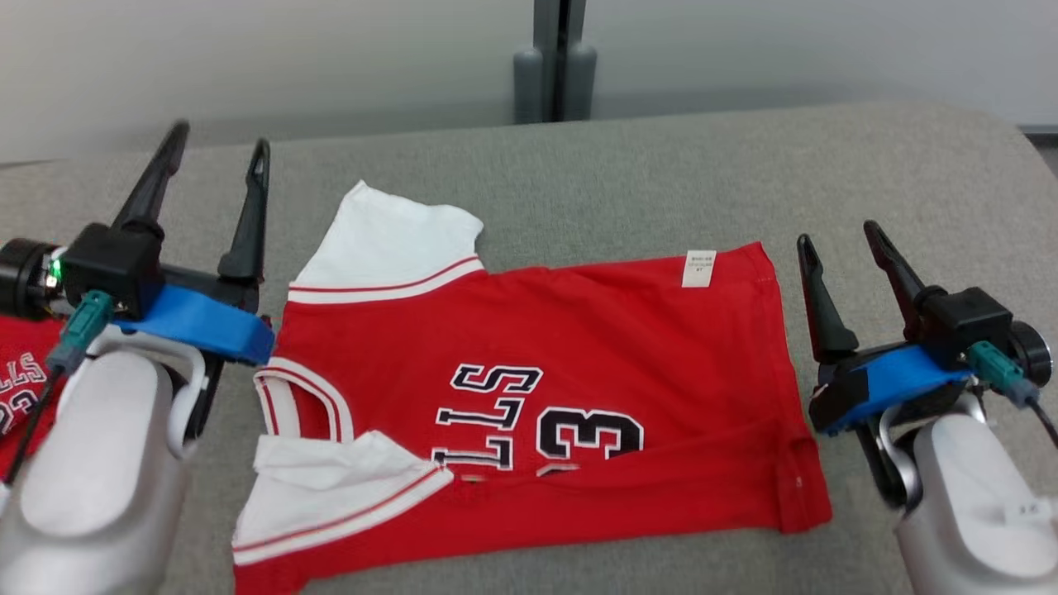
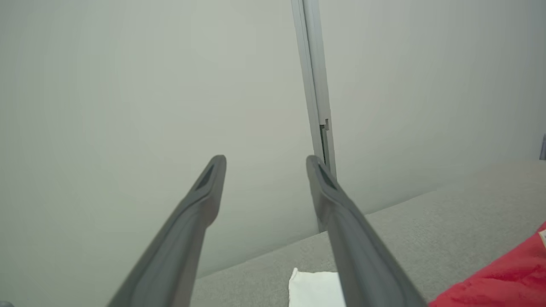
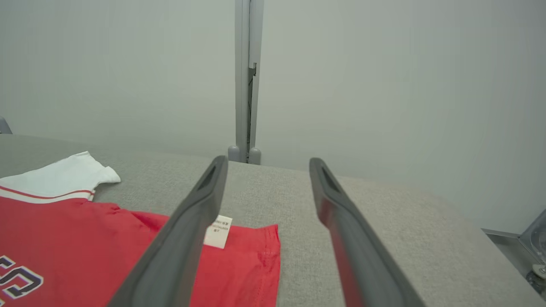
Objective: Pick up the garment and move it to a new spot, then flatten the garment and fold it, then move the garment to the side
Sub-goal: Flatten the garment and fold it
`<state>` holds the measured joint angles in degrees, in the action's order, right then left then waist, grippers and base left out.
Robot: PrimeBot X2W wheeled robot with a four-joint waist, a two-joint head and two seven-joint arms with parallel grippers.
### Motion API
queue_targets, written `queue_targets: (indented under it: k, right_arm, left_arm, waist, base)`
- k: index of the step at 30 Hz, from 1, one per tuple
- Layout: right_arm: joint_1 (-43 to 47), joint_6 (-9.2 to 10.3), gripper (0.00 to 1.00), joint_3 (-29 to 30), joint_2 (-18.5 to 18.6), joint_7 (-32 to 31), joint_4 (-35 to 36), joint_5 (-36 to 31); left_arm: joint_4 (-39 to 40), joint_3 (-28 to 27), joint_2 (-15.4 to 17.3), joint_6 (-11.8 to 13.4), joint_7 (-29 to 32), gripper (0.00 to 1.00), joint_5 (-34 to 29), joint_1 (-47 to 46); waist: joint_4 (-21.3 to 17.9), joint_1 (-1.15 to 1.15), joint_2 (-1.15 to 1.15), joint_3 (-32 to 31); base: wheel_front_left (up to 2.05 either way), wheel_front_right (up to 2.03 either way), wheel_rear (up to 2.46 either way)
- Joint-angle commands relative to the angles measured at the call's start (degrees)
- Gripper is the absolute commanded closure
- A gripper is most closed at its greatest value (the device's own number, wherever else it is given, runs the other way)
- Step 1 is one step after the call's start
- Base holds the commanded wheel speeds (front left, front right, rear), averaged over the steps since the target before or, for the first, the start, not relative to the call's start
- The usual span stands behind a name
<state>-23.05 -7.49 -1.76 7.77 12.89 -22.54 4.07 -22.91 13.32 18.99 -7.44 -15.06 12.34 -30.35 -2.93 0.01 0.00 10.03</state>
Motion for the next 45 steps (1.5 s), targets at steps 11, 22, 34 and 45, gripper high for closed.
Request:
queue_targets:
  k: [11, 22, 34, 45]
  right_arm:
    - [-13.9, -0.01, 0.00, -5.0, 1.3, -7.0, -5.1, 2.3]
    - [-19.8, -0.01, 0.00, -7.8, -0.1, -5.1, -6.8, 3.0]
    - [-22.6, -0.01, 0.00, -9.4, -0.6, -4.0, -8.2, 3.0]
    - [-23.1, -0.01, 0.00, -11.1, -0.5, -4.4, -9.1, 3.9]
  left_arm:
    - [-11.1, 17.8, 8.3, -0.1, 6.0, 0.00, 17.9, -23.6]
    - [-18.6, 33.3, 13.8, -0.1, 13.3, 0.00, 33.7, -32.2]
    - [-23.5, 42.0, 15.6, 0.0, 15.8, 0.00, 42.8, -34.6]
    - [-25.4, 47.5, 15.2, 0.0, 15.5, 0.45, 48.9, -36.1]
  waist:
    - [-3.0, -0.01, 0.00, 12.9]
    - [-7.0, -0.01, 0.00, 20.0]
    - [-8.5, -0.01, 0.00, 22.2]
    - [-9.4, -0.01, 0.00, 23.0]
  base:
    - [0.00, 0.00, 0.00]
    - [0.00, 0.00, 0.00]
    - [0.00, 0.00, 0.00]
    - [0.00, 0.00, 0.00]
